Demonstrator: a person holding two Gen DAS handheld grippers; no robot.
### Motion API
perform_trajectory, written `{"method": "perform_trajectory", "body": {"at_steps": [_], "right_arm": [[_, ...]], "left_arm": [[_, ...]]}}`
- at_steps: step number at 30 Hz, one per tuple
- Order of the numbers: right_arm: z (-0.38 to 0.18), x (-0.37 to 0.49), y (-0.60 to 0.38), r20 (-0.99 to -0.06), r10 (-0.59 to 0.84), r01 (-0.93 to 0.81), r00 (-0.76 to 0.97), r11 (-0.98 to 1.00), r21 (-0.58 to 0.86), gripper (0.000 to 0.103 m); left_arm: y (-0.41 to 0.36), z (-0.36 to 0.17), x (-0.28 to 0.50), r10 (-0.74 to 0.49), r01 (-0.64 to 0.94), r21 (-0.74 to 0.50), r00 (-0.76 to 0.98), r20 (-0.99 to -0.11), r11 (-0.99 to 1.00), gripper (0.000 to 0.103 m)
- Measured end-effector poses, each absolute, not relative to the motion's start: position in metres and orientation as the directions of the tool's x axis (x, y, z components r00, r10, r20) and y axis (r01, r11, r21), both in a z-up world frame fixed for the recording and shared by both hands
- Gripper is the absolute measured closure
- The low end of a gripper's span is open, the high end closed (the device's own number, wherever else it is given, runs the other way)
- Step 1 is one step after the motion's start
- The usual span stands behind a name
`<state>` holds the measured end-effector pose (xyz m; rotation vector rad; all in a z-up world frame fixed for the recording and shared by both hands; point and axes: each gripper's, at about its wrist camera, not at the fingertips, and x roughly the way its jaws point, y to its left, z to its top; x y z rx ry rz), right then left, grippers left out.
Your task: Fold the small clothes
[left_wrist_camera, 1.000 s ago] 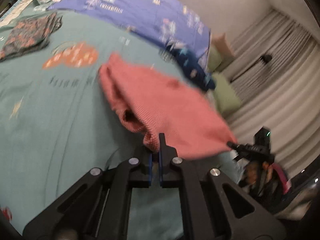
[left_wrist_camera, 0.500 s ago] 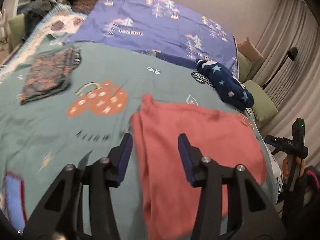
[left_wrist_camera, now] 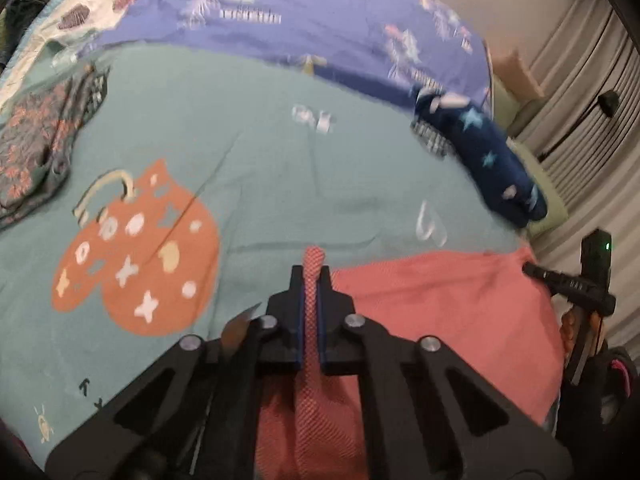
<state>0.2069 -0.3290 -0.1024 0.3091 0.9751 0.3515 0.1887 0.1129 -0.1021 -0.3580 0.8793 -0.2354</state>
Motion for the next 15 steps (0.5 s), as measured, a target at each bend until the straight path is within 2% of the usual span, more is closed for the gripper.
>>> {"method": "perform_trajectory", "body": {"at_steps": [3,6,8,11,13,15], "right_arm": [[-0.073,0.185,-0.337,-0.685,0.426,-0.165,0.591,0.895,0.415,0.099],[-0.056,0.175,-0.34,-0.671,0.394,-0.162,0.628,0.91,0.383,0.099],[-0.059,0.181,-0.339,-0.696,0.348,-0.14,0.628,0.93,0.34,0.098],[-0.086,0.205,-0.334,-0.764,0.313,-0.133,0.565,0.948,0.29,0.092],[-0.107,0.213,-0.339,-0.831,0.278,-0.067,0.482,0.957,0.281,0.09],[-0.106,0.201,-0.346,-0.813,0.304,-0.059,0.497,0.946,0.318,0.088]], "left_arm": [[0.111,-0.072,0.17,-0.36,0.113,-0.404,0.703,-0.613,0.908,0.098],[0.108,-0.05,0.161,-0.369,0.147,-0.404,0.747,-0.554,0.903,0.097],[0.102,-0.053,0.168,-0.32,0.137,-0.337,0.751,-0.578,0.931,0.097],[0.096,-0.084,0.196,-0.216,0.079,-0.228,0.704,-0.677,0.97,0.096],[0.101,-0.106,0.207,-0.195,0.035,-0.225,0.642,-0.742,0.974,0.094],[0.11,-0.11,0.2,-0.209,-0.004,-0.273,0.628,-0.749,0.962,0.093]]}}
